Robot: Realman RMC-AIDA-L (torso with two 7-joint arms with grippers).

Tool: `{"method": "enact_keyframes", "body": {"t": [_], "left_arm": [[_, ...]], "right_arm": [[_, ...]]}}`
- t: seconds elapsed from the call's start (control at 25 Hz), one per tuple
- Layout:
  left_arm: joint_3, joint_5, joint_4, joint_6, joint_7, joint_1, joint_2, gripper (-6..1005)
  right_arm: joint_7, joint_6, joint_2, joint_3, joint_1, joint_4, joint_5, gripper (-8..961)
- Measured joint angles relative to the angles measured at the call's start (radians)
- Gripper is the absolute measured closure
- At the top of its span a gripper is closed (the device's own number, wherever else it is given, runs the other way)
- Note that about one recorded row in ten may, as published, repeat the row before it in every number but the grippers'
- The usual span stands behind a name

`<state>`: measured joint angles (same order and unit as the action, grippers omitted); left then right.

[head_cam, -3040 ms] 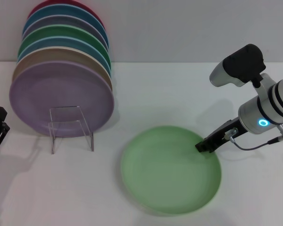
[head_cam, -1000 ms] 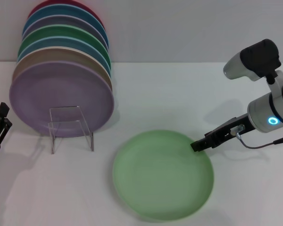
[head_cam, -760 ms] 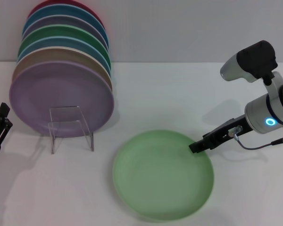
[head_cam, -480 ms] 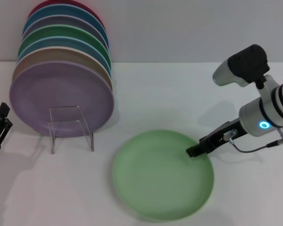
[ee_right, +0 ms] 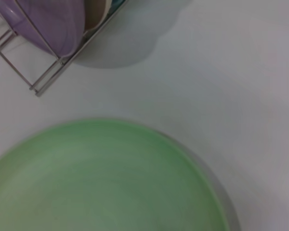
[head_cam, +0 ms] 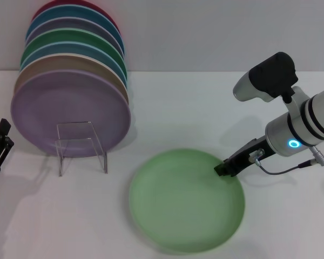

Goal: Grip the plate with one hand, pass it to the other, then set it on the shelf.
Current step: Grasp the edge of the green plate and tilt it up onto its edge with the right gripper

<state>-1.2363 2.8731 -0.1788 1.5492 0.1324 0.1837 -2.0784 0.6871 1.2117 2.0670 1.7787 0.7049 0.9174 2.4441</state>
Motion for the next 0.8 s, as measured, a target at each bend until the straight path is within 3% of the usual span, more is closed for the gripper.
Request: {"method": "enact_keyframes", "body": {"t": [0.36, 0.8], "left_arm": [[0.000, 0.000, -0.002, -0.003, -0.001, -0.003, 0.000, 188], [0.000, 0.000, -0.002, -0.003, -0.001, -0.004, 0.000, 196]], "right_arm": [[0.008, -0.004, 0.006, -0.001, -0.003, 0.006, -0.010, 919], [0.050, 0.002, 0.009, 0.008, -0.075, 0.094, -0.088, 926]]}}
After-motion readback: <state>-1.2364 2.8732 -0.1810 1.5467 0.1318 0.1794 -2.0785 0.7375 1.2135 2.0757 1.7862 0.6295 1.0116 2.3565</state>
